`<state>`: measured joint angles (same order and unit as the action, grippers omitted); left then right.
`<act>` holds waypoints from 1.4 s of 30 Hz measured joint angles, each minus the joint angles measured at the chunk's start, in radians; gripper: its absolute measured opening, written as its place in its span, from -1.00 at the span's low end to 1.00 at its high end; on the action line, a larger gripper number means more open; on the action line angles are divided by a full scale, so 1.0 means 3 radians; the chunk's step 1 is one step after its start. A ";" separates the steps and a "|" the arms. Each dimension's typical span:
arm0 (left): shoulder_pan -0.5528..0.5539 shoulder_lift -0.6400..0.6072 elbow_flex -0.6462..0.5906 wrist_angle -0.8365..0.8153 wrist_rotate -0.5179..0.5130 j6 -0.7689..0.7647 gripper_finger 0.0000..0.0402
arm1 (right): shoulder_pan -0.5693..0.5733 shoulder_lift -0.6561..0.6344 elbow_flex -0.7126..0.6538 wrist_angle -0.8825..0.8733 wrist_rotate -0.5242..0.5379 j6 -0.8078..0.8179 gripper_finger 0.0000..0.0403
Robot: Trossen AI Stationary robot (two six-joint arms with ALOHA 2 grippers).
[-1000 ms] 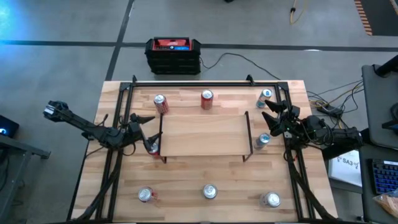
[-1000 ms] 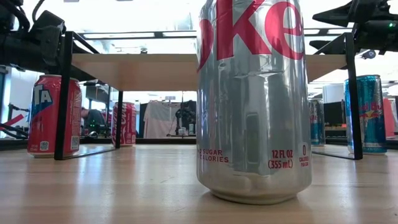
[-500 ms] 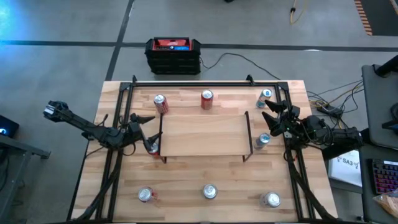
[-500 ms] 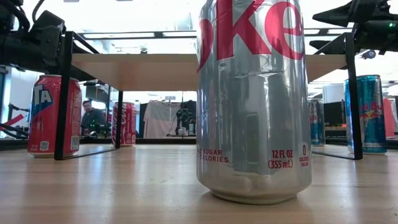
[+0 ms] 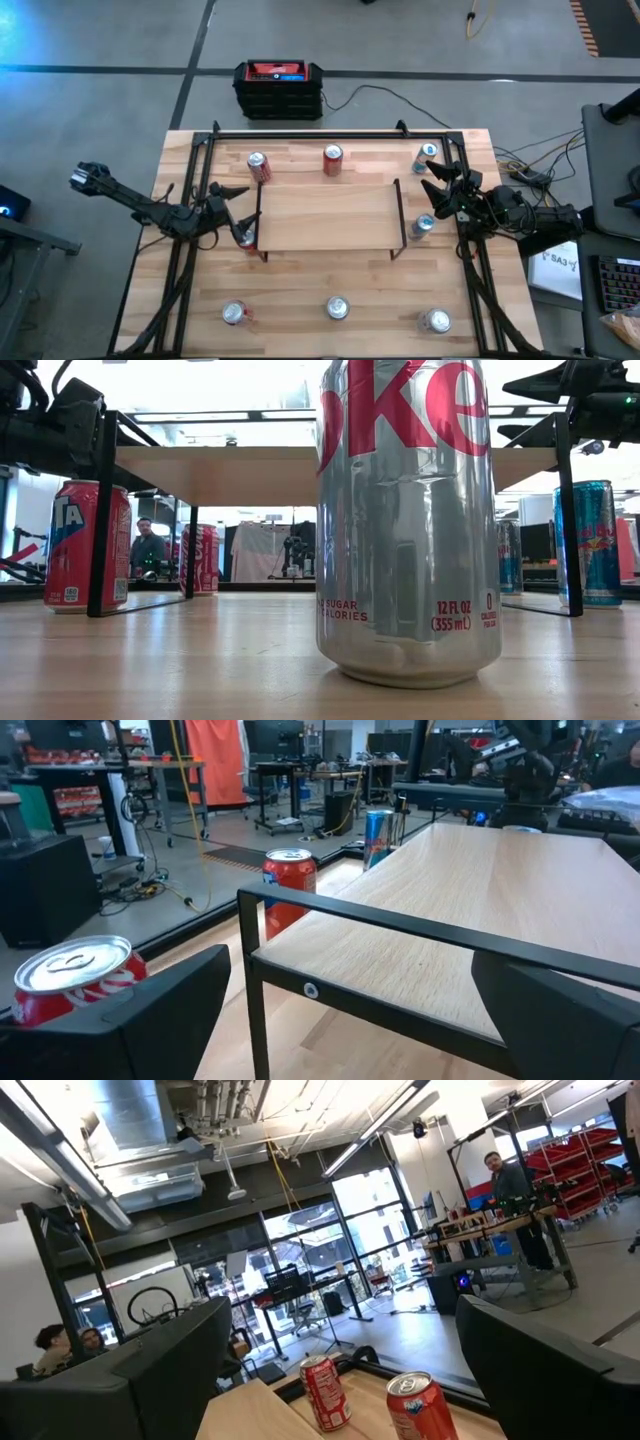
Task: Place canned beverage on shelf
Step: Move the top red white soda to the middle left of the table
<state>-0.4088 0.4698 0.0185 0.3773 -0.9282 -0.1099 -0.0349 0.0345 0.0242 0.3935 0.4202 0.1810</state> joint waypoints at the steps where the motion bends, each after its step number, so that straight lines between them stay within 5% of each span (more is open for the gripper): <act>1: 0.0000 0.0000 0.0000 -0.0001 -0.0008 0.0000 0.99 | 0.0000 0.0000 0.0000 -0.0001 0.0000 0.0000 0.84; 14: 0.0001 0.0001 -0.0003 0.0149 -0.0102 0.0256 0.99 | -0.0001 0.0000 0.0000 0.0000 0.0000 0.0000 0.84; 24: 0.0001 -0.0007 0.0011 0.0955 -0.0180 0.0757 0.99 | 0.0000 0.0000 0.0000 0.0000 0.0000 0.0000 0.84; 30: 0.0001 -0.0004 0.0056 0.0750 -0.0292 0.0660 0.99 | 0.0000 0.0000 0.0000 -0.0001 -0.0001 0.0003 0.84; 36: 0.0000 -0.0043 0.0063 0.0682 -0.0790 0.0373 0.99 | 0.0000 0.0000 0.0000 -0.0001 -0.0001 0.0001 0.84; 42: 0.0001 -0.0252 0.0328 0.0555 -0.1067 0.0700 0.99 | 0.0000 0.0000 0.0000 -0.0001 0.0000 0.0001 0.84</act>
<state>-0.4084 0.3942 0.1169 0.5437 -1.2484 0.1000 -0.0349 0.0345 0.0242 0.3931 0.4202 0.1813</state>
